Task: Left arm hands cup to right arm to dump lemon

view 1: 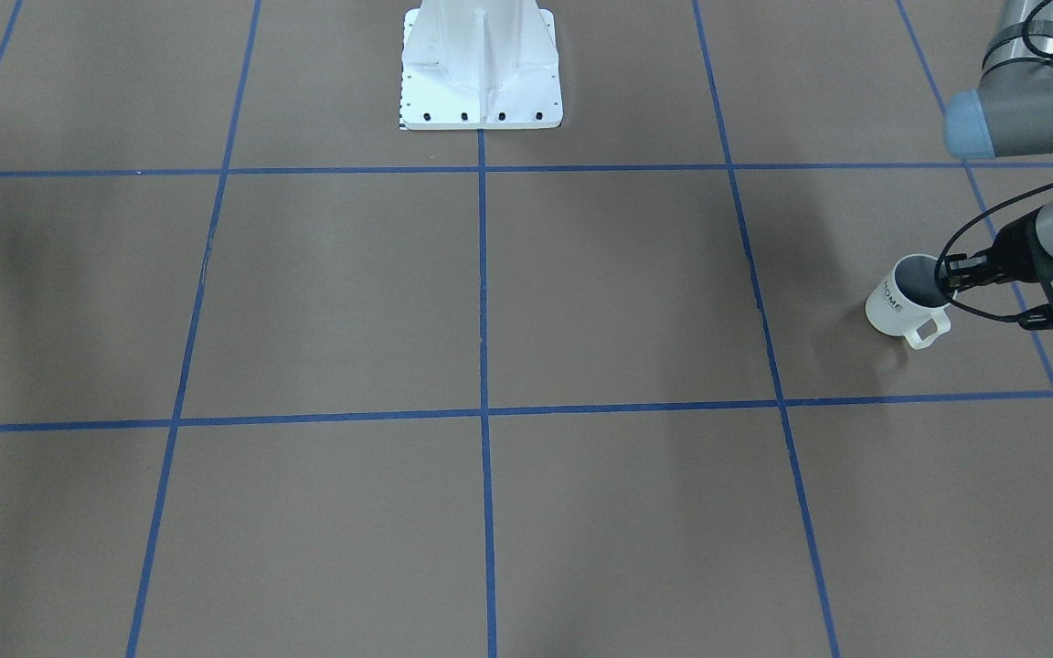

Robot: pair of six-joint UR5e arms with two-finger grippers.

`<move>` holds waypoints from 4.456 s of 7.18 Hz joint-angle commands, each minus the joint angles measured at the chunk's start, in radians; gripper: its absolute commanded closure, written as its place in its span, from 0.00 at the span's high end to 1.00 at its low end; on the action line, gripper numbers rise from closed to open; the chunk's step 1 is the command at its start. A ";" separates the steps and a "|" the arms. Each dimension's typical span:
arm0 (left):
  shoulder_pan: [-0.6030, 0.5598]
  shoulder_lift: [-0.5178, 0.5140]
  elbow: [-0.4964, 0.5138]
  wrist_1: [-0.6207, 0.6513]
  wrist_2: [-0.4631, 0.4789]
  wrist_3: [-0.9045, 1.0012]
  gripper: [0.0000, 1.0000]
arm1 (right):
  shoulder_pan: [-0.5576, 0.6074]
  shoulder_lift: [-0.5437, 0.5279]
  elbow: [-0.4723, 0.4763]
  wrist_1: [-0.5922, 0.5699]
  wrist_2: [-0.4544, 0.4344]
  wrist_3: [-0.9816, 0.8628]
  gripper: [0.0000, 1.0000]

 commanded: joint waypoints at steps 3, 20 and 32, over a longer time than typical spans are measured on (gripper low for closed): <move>-0.017 0.077 -0.206 0.008 0.025 -0.003 1.00 | 0.006 -0.019 0.002 -0.003 -0.012 -0.005 1.00; -0.430 0.031 0.093 -0.018 0.073 0.602 1.00 | 0.264 -0.254 -0.147 0.296 0.042 -0.157 1.00; -0.431 0.151 -0.035 -0.006 0.051 0.600 1.00 | 0.268 -0.170 -0.127 0.161 0.040 -0.157 1.00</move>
